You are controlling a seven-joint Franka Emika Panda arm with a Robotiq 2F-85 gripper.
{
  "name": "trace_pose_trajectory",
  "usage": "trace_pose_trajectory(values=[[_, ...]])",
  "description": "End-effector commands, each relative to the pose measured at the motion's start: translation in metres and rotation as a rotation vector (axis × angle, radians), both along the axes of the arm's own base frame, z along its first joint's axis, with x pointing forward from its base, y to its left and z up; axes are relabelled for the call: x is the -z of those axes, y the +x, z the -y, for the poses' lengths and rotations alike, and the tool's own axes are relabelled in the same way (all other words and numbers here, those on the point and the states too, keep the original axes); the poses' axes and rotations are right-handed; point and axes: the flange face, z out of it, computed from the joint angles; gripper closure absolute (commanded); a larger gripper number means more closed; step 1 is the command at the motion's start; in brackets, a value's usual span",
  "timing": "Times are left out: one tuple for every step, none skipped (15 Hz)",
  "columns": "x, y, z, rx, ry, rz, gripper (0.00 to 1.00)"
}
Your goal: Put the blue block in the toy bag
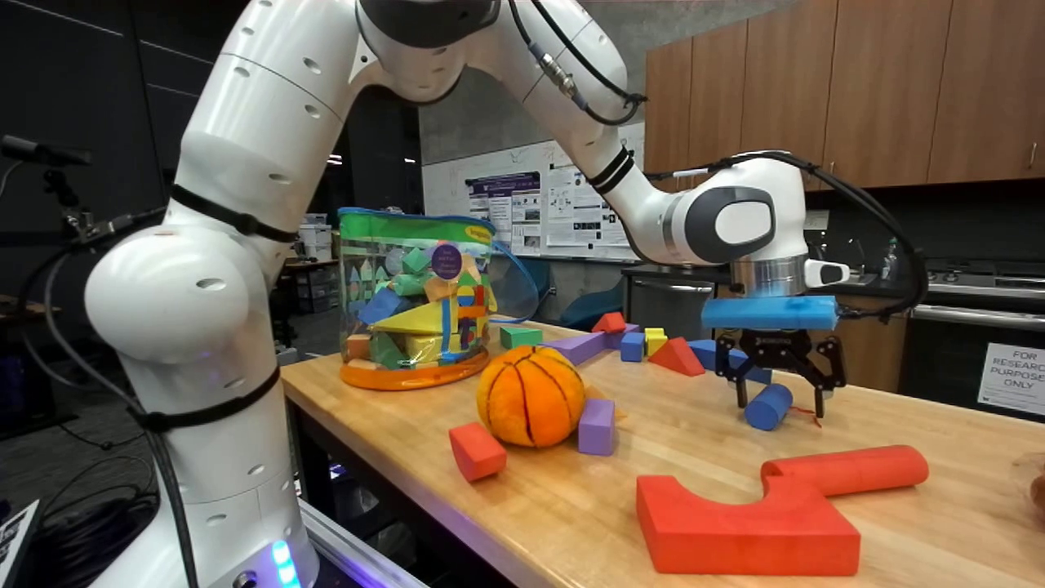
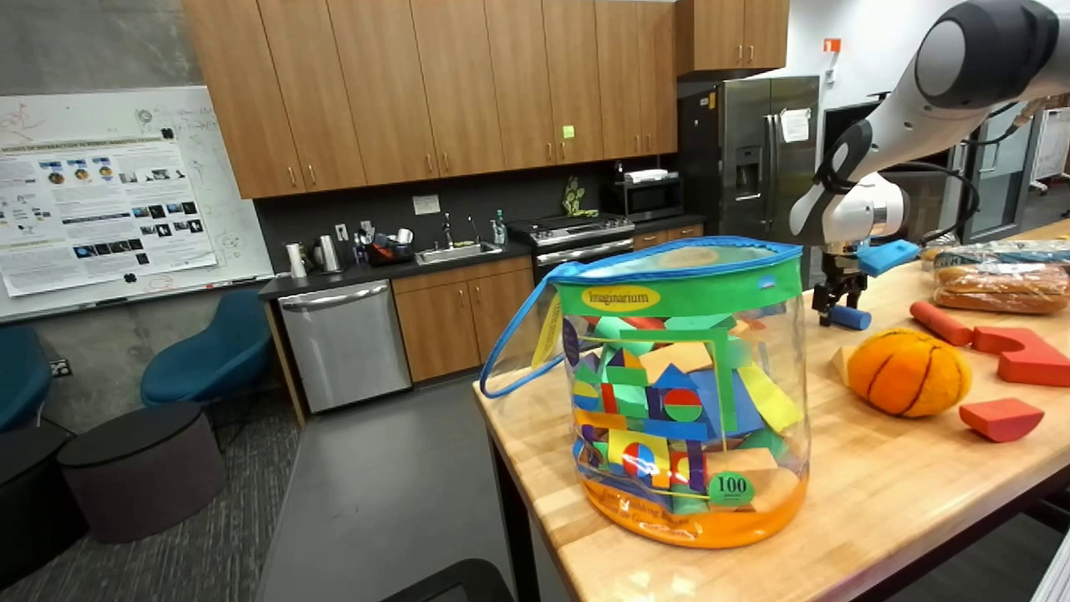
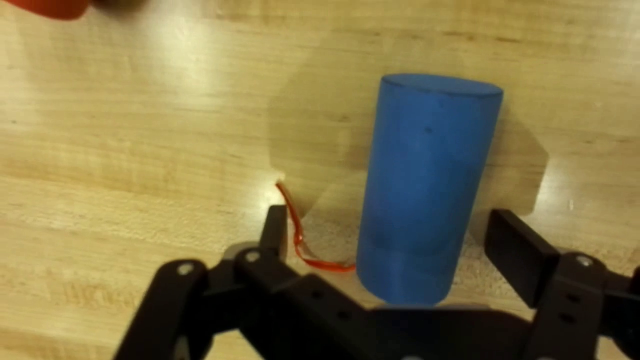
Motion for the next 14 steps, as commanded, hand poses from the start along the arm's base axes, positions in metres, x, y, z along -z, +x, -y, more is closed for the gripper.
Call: trace_pose_trajectory(values=[[-0.006,-0.021,-0.007,0.025,0.032,-0.007,0.0],[-0.006,-0.023,-0.008,0.031,0.038,-0.009,0.0],[-0.005,-0.024,-0.009,0.037,0.044,-0.006,0.0],[-0.006,-0.025,-0.011,0.045,0.051,-0.001,0.25],[-0.006,-0.025,-0.012,0.049,0.055,0.005,0.26],[-0.009,-0.026,-0.013,0.055,0.058,0.014,0.32],[-0.011,-0.025,-0.014,0.06,0.06,0.022,0.39],[-0.013,-0.025,-0.015,0.066,0.061,0.029,0.46],[-0.017,-0.024,-0.016,0.072,0.059,0.04,0.55],[-0.021,-0.024,-0.015,0.077,0.054,0.043,0.63],[-0.024,-0.024,-0.015,0.084,0.045,0.044,0.73],[-0.03,-0.024,-0.014,0.092,0.033,0.046,0.79],[-0.036,-0.023,-0.013,0.101,0.022,0.046,0.84],[-0.043,-0.024,-0.013,0.109,0.01,0.047,0.84]])
